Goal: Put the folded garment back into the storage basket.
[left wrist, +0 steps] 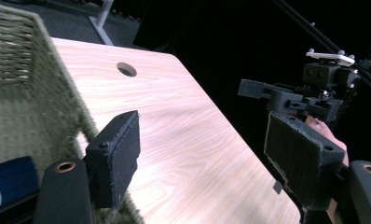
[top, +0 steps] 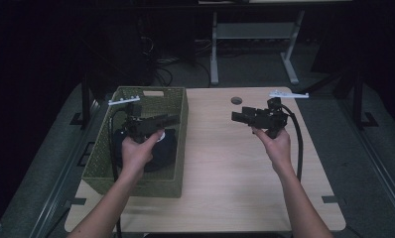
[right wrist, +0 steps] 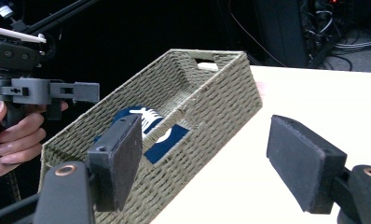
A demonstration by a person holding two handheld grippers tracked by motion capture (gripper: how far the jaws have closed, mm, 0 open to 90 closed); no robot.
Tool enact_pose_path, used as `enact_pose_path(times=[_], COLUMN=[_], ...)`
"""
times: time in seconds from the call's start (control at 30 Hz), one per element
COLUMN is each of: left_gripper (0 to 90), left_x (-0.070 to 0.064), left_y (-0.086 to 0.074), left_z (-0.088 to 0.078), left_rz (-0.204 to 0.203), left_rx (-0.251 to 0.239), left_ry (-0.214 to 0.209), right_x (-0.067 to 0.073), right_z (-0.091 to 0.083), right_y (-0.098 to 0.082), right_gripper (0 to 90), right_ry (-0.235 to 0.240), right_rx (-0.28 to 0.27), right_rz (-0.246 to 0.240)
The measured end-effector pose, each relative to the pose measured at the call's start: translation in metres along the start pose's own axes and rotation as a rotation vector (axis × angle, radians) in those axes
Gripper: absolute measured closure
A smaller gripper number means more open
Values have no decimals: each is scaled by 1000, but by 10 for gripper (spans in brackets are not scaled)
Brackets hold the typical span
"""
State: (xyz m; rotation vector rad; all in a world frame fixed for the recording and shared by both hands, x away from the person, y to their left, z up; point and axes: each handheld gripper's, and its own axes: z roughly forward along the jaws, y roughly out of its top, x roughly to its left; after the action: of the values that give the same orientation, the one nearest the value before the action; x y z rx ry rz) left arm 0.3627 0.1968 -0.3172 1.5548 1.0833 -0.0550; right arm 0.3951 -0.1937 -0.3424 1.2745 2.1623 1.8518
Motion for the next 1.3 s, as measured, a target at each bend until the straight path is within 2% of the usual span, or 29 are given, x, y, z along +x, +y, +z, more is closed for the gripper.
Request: enact_pose_path(times=[0.07,0.13,0.17,0.23,0.67,0.83,1.0,1.1,1.3], left_gripper=[261,261,261,261,258,258,252,242,242], left_x=[-2,-5,-9,-11,-29,-34,-40,-43,-47], left_y=[-1,-2,-2,-2,-5,-6,-9,-12,-16], left_z=[4,8,13,16,44,51,55,60,68], left_rz=[9,0,22,29,50,64,74,84,101], left_rx=[3,5,14,23,55,66,81,81,99], left_ry=[-3,-23,-21,-22,-63,-71,-78,-87,-93], right_x=[-2,-4,-5,-6,-26,-29,-35,-43,-49], right_z=[-3,-9,-11,-12,-40,-49,-58,-67,-77], right_y=[0,-1,-1,-2,-10,-12,-20,-29,-34], right_gripper=[263,263,264,263,261,261,261,261,261], right_ry=[-2,-9,-7,-9,-57,-75,-88,-106,-128], right_rx=[-2,-6,-9,-11,-17,-16,-21,-21,-15], right_rz=[0,4,8,6,32,26,39,66,74])
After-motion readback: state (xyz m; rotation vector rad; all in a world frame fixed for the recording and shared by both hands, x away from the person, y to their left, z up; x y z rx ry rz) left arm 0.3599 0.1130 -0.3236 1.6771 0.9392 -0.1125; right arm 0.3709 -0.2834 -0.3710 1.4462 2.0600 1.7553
